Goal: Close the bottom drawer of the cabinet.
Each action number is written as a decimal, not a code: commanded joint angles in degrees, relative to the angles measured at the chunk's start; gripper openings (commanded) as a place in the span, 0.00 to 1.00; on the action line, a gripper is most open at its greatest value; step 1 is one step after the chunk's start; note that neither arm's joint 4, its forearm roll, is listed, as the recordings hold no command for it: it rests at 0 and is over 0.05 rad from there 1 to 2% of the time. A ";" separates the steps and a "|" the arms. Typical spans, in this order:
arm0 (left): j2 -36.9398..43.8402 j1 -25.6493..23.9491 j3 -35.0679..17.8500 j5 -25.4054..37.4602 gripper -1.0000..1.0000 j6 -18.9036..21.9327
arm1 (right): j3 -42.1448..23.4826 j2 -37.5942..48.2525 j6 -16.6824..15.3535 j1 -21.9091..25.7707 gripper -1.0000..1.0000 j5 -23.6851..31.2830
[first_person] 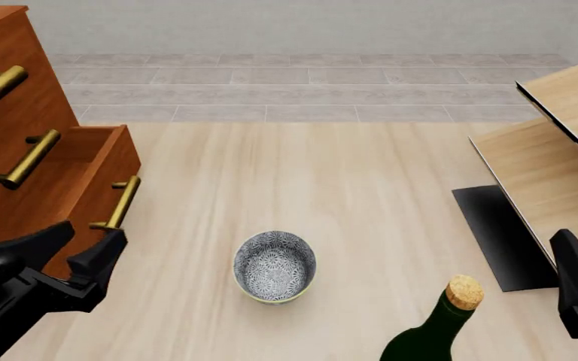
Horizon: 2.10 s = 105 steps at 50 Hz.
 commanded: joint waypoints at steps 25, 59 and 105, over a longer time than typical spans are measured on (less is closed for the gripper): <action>32.35 -2.76 -1.10 -21.41 1.00 -2.56 | 0.00 -0.10 -0.33 0.06 1.00 -0.06; 51.64 7.97 -5.62 -31.53 1.00 -0.62 | 0.06 -0.09 -0.31 0.21 1.00 -0.18; 50.70 15.72 -4.12 -33.51 1.00 5.82 | -0.02 -0.13 -0.35 0.36 1.00 -0.15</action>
